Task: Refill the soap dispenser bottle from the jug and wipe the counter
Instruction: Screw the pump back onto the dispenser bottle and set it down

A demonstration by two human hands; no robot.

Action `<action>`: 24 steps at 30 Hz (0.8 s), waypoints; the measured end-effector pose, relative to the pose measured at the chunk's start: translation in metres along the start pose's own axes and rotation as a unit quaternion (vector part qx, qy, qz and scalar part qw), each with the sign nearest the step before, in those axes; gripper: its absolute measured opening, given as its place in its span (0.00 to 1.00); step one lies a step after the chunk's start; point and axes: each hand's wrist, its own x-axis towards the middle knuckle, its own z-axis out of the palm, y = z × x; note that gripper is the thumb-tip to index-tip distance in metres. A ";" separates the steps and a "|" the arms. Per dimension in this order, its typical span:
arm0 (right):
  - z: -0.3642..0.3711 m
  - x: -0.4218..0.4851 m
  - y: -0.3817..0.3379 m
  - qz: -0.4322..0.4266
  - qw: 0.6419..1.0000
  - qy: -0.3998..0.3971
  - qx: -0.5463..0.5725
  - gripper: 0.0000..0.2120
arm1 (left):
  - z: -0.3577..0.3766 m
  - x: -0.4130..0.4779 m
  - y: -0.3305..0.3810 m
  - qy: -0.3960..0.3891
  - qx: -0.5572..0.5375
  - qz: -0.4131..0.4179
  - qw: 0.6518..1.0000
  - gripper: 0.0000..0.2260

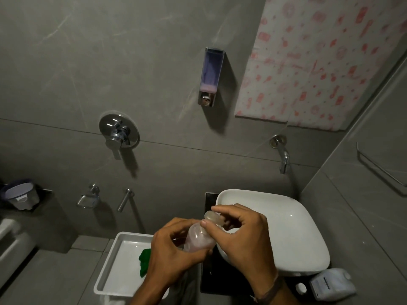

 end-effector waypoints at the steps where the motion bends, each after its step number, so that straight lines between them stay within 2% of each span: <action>1: 0.002 -0.002 -0.001 -0.003 1.000 0.018 -0.012 0.15 | 0.001 0.000 0.000 0.001 -0.003 0.001 1.000 0.26; 3: 0.006 -0.005 -0.004 -0.003 0.999 0.042 -0.028 0.16 | 0.002 0.001 -0.002 0.002 -0.011 -0.002 1.000 0.26; 7: 0.012 -0.011 -0.006 0.020 0.997 0.062 -0.041 0.11 | 0.006 0.001 -0.004 0.002 -0.017 -0.005 1.000 0.26; 11: 0.015 -0.013 -0.005 0.036 0.996 0.063 -0.046 0.12 | 0.010 0.000 -0.007 -0.006 -0.024 -0.007 1.000 0.27; 16: -0.002 -0.017 0.018 0.126 0.986 -0.028 0.104 0.25 | 0.012 -0.002 -0.018 -0.020 -0.037 -0.014 0.999 0.26; 18: -0.013 -0.025 0.041 0.179 0.966 -0.097 0.156 0.24 | 0.012 -0.002 -0.024 -0.031 -0.050 -0.021 0.998 0.27; 20: -0.016 -0.039 0.069 0.232 0.940 -0.183 0.172 0.23 | 0.015 -0.003 -0.033 -0.054 -0.059 -0.027 0.996 0.28; 21: -0.012 -0.049 0.083 0.252 0.927 -0.220 0.167 0.26 | 0.017 -0.004 -0.040 -0.065 -0.060 -0.032 0.996 0.28; 24: 0.010 -0.079 0.115 0.289 0.908 -0.249 0.176 0.31 | 0.029 -0.014 -0.062 -0.097 -0.051 -0.046 0.993 0.28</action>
